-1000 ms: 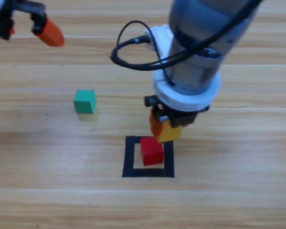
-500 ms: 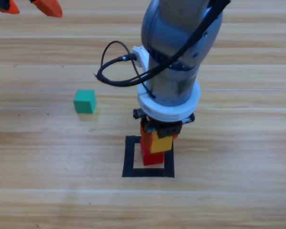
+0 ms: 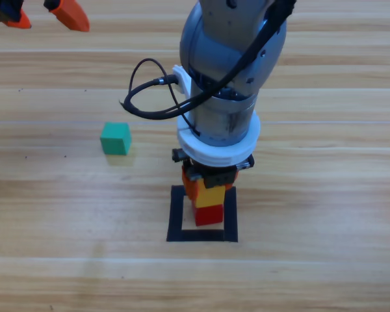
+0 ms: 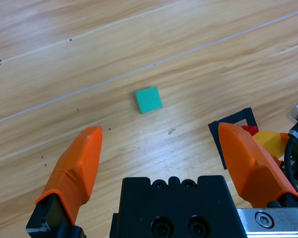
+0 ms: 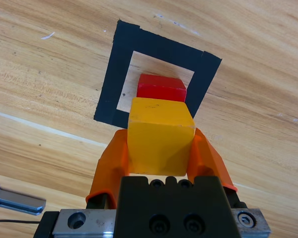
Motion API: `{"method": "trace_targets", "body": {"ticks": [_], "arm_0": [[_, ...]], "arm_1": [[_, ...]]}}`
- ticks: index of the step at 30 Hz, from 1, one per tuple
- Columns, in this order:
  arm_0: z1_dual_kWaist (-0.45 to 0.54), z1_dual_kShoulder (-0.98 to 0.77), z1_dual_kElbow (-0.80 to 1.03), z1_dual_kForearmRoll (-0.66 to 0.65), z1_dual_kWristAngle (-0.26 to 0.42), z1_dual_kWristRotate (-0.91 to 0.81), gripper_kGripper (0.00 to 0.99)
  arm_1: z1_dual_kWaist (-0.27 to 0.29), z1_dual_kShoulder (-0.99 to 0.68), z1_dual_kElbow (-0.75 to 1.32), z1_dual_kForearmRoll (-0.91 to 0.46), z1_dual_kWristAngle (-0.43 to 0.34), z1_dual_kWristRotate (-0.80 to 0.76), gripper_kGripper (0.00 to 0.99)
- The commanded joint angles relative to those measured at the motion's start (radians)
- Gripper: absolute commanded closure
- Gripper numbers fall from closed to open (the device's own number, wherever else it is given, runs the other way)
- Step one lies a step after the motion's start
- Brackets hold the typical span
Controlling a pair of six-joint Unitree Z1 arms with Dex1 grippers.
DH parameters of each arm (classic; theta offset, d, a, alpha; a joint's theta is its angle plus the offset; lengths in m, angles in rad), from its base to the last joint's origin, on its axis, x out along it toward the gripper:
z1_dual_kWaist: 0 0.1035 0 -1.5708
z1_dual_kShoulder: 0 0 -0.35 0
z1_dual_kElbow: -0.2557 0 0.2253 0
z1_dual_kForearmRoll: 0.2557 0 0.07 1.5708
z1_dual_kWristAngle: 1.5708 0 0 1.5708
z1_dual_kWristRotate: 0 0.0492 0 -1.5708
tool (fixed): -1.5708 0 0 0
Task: Stack the blocks in the rectangular block: red at the bottom, yellow in the middle, green on top
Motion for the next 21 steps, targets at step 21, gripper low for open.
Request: {"method": "trace_targets", "body": {"ticks": [21], "arm_0": [[0.014,0.188,-0.042,0.01,0.01,-0.055,0.001]], "arm_1": [[0.023,0.081,-0.008,0.009,-0.03,0.029,0.982]]}}
